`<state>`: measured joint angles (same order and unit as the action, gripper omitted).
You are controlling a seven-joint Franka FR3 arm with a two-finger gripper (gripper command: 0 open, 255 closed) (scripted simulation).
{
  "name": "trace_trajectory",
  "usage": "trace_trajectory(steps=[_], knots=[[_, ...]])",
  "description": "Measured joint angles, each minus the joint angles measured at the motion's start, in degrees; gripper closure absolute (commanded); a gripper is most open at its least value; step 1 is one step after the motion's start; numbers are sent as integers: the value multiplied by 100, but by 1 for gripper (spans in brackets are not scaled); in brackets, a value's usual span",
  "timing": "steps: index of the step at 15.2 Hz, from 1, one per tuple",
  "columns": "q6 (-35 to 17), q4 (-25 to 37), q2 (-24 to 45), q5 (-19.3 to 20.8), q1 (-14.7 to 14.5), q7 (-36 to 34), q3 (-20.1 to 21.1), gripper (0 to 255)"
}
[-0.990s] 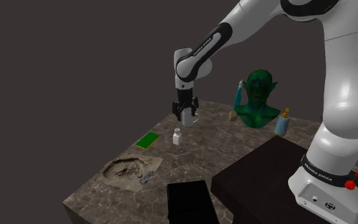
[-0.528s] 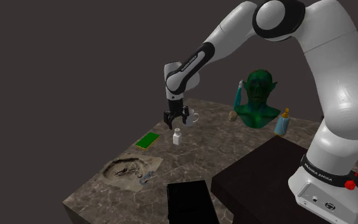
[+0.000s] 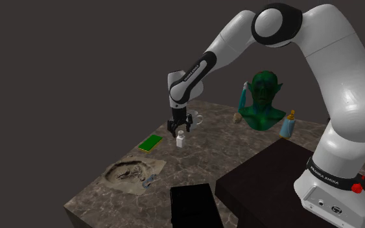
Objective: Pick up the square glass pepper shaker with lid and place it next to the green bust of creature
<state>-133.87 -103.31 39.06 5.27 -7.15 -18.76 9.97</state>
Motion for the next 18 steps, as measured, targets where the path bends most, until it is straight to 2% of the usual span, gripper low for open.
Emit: trace_trajectory(steps=[5, 6, 18], knots=[[-19, -9, 7, 2, 0, 0, -2, 0], [-19, -9, 7, 2, 0, 0, -2, 255], [43, -18, -64, -9, 8, 5, 8, 255]])
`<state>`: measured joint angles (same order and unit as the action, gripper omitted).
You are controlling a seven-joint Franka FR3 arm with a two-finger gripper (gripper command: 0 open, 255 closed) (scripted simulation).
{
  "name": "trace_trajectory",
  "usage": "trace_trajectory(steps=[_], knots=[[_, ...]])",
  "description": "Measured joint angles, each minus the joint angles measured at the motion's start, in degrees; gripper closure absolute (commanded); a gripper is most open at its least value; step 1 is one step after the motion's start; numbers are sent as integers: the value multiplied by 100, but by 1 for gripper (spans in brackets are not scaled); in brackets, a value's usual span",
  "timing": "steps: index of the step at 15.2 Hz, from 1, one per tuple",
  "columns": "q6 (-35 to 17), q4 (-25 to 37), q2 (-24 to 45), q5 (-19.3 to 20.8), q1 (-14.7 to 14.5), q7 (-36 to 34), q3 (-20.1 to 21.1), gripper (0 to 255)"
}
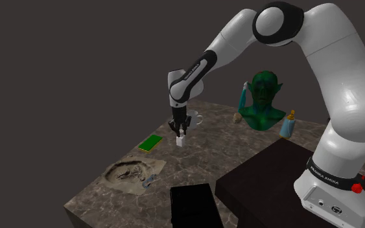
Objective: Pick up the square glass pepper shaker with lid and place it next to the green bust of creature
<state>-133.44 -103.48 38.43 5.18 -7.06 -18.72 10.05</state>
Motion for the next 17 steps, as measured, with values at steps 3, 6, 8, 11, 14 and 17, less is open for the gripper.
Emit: trace_trajectory(steps=[3, 6, 8, 11, 14, 17], knots=[[131, -48, -181, -28, 26, 18, 24, 255], [285, -59, -347, -57, 33, 16, 50, 255], [385, -52, -441, -75, 50, 33, 62, 255], [533, -72, -611, -106, 65, 41, 85, 255], [695, -81, -784, -138, 82, 51, 108, 255], [859, -58, -925, -167, 97, 65, 126, 255]])
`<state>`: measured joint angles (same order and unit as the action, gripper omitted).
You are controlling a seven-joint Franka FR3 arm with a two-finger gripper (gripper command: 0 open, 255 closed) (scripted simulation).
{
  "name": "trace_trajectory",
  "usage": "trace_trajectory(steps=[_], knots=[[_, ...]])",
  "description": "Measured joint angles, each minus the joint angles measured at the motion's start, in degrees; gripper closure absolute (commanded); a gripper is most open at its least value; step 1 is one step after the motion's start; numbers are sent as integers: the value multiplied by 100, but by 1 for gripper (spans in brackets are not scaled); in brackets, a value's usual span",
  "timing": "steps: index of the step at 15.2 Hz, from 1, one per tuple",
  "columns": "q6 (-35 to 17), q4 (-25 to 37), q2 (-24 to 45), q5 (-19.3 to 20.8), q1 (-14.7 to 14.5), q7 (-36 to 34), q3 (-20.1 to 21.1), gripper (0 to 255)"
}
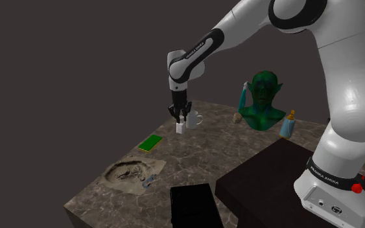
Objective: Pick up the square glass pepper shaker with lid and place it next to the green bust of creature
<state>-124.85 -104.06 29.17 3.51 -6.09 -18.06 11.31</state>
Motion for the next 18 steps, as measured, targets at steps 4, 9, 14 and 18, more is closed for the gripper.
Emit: trace_trajectory(steps=[4, 9, 14, 18], knots=[[248, 65, -187, -39, 13, 10, 25, 255], [539, 137, -409, -84, 36, 33, 48, 255], [838, 245, -604, -126, 55, 53, 68, 255], [1097, 370, -739, -156, 60, 57, 83, 255]])
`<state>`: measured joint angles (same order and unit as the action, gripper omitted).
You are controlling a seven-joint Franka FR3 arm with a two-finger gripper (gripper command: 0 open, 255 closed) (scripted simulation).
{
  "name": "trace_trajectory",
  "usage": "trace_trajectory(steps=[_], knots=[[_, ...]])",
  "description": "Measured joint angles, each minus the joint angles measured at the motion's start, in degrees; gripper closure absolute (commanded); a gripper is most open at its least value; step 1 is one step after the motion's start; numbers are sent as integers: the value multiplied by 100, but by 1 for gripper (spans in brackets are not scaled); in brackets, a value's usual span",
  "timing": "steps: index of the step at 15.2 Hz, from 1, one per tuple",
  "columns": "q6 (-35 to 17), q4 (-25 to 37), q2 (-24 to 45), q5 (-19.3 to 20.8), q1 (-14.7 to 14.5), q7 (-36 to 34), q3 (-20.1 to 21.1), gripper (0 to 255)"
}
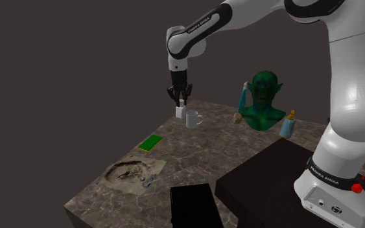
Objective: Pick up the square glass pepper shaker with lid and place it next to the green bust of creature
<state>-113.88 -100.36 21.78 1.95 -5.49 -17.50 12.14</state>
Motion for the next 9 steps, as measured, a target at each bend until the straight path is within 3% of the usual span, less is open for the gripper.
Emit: trace_trajectory(steps=[9], knots=[[606, 347, -264, -58, 11, 10, 27, 255]])
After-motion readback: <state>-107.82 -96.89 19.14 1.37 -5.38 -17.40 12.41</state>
